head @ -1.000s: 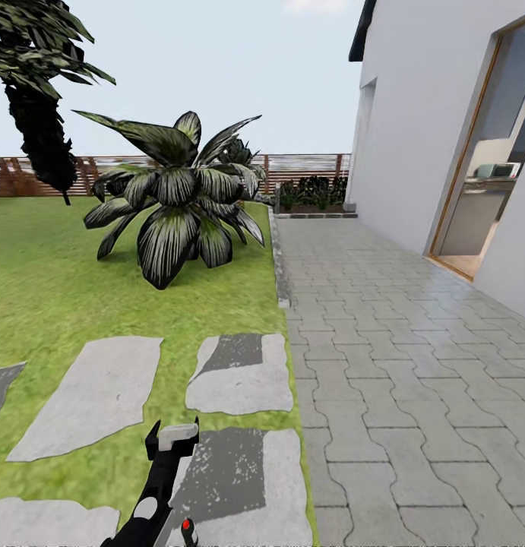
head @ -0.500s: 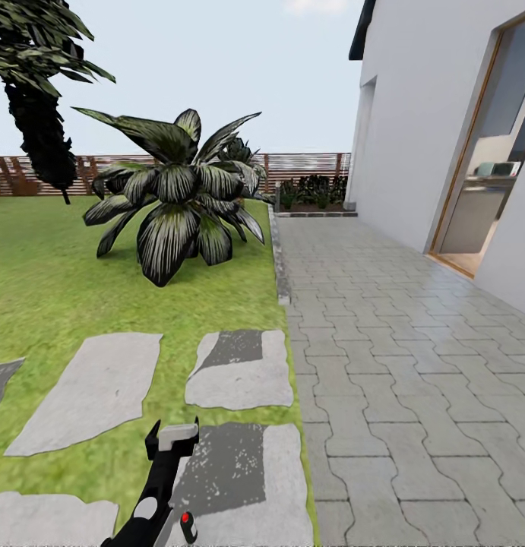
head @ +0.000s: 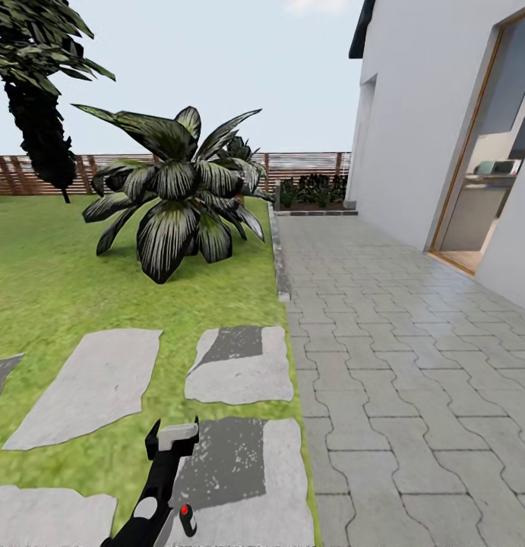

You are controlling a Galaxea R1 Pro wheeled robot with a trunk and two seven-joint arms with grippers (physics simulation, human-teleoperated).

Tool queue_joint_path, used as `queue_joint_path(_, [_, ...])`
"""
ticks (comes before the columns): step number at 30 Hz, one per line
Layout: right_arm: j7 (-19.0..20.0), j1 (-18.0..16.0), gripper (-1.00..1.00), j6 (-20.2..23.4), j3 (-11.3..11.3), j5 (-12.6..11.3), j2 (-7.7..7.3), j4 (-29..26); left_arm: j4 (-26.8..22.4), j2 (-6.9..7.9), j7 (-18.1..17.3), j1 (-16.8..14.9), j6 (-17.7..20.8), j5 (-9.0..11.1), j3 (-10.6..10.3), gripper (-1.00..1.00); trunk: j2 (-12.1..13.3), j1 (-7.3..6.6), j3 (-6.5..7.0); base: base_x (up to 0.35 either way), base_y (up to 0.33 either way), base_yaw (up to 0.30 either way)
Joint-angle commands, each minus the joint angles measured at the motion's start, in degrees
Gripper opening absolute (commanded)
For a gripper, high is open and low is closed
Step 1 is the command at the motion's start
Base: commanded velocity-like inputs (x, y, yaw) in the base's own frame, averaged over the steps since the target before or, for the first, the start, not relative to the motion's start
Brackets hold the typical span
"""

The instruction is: In the garden, pick up the pesticide atomizer on the floor and spray pesticide onto both trees until each tree trunk is fully covered.

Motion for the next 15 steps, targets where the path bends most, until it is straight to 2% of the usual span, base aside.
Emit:
queue_joint_path(1, [0.0, -0.1, 1.0, -0.3, 0.2, -0.4, -0.02, 0.1, 0.0, -0.06, 0.2, 0.0, -0.2, -0.6, 0.2, 1.0, -0.4, 0.22, -0.24, 0.0, 0.0, 0.0])
queue_joint_path(15, [0.0, -0.1, 1.0, -0.3, 0.2, -0.4, -0.02, 0.1, 0.0, -0.06, 0.2, 0.0, -0.2, -0.6, 0.2, 1.0, -6.1, 3.29, -2.75, 0.0, 0.0, 0.0])
